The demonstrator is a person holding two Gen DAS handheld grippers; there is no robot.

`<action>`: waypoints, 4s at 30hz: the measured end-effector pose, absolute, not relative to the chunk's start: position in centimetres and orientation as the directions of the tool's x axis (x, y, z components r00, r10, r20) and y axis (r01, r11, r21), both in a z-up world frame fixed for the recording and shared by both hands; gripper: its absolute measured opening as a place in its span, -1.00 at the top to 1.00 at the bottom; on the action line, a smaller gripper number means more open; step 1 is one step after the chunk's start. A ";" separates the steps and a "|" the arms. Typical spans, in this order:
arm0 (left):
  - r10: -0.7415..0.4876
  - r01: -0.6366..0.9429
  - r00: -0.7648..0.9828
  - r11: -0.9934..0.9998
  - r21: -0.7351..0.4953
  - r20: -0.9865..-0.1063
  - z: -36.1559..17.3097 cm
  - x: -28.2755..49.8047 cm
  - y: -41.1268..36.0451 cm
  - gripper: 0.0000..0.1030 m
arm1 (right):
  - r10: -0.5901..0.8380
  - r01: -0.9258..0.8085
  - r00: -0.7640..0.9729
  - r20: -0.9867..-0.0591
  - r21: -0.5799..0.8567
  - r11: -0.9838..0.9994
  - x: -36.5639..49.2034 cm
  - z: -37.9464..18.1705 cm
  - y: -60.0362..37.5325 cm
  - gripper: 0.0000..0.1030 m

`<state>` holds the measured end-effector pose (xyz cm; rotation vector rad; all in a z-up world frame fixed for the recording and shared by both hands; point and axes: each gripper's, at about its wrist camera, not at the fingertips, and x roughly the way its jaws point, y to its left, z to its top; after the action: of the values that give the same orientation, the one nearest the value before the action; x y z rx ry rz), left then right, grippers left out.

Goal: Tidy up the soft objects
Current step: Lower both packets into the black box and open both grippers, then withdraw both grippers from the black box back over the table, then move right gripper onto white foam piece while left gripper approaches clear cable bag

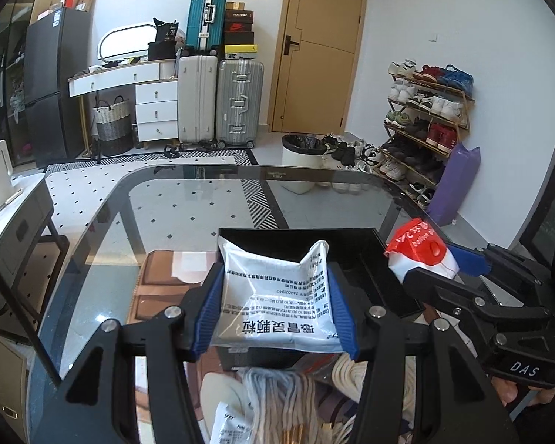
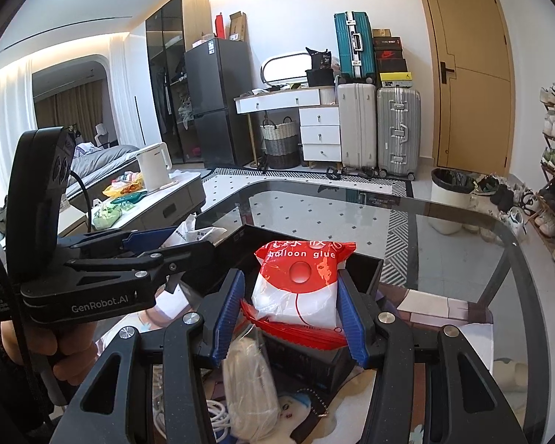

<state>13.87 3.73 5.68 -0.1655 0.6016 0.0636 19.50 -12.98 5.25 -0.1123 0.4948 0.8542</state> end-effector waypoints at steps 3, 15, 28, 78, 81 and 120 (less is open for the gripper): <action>-0.011 -0.094 0.821 0.984 -0.155 -0.571 5.5 14.7 3.5 -0.03 | 0.690 -0.743 0.551 -0.469 0.101 0.662 20.4 5.0 -12.9 0.02; -0.013 -0.096 0.804 0.984 -0.152 -0.594 4.4 15.9 3.2 -0.18 | 0.688 -0.745 0.552 -0.471 0.092 0.661 21.7 4.6 -12.8 -0.25; 0.044 -0.118 0.812 0.989 -0.091 -0.582 5.1 12.6 3.0 -1.00 | 0.666 -0.703 0.590 -0.456 0.115 0.702 19.4 4.8 -17.0 -0.96; 0.080 -0.151 0.752 0.987 -0.053 -0.655 1.9 5.7 2.9 -1.00 | 0.462 -0.580 0.558 -0.690 0.074 0.811 19.2 -2.1 -19.5 -0.99; 0.068 -0.156 0.742 0.985 -0.073 -0.667 2.0 5.8 3.1 -1.00 | 0.449 -0.569 0.548 -0.706 0.078 0.818 19.6 -2.5 -19.5 -0.99; 0.043 -0.122 0.701 0.991 -0.061 -0.712 0.7 6.3 2.4 -1.00 | 0.406 -0.526 0.495 -0.768 0.106 0.844 20.9 -4.3 -19.7 -0.99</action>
<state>6.30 2.45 0.65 -0.1059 0.7888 0.0916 20.90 -19.75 -4.31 -0.1490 0.8881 0.5668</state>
